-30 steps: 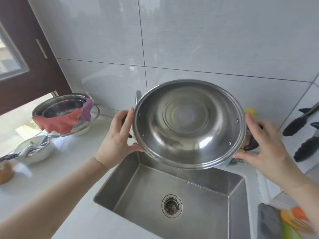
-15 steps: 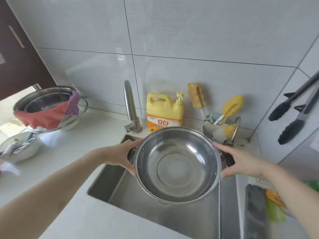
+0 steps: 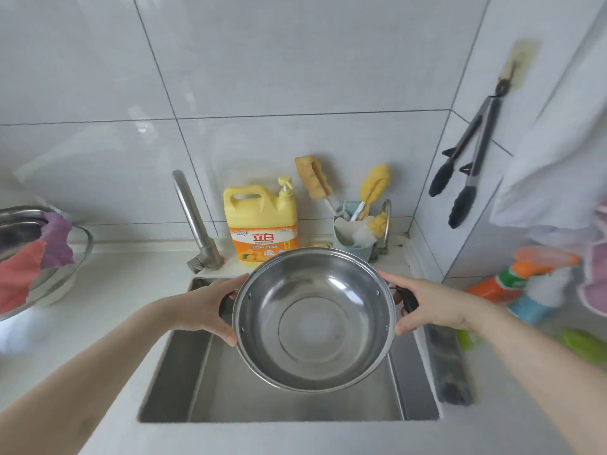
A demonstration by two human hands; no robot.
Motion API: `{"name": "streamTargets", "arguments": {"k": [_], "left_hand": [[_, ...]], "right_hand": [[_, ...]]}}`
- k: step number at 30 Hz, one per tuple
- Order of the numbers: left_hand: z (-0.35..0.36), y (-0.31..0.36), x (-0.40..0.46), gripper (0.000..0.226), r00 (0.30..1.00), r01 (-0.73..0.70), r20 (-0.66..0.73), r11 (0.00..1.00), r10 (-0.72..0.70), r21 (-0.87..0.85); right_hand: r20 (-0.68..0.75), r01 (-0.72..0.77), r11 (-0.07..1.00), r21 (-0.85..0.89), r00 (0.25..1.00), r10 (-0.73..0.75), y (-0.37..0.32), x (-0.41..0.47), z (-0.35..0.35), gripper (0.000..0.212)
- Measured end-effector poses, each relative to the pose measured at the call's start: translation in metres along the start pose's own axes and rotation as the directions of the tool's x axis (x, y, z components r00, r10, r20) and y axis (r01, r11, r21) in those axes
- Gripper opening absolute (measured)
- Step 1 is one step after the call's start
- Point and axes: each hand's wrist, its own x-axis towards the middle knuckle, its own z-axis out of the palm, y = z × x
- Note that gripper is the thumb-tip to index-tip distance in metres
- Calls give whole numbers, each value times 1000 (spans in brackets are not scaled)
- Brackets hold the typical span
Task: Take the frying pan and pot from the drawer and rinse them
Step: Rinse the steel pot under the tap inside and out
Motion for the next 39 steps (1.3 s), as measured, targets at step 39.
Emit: {"name": "streamTargets", "arguments": {"k": [39], "left_hand": [[674, 807, -156, 133, -73, -989, 880, 76, 469, -123]], "right_hand": [[-640, -23, 648, 762, -179, 747, 212, -980, 404, 99]]}}
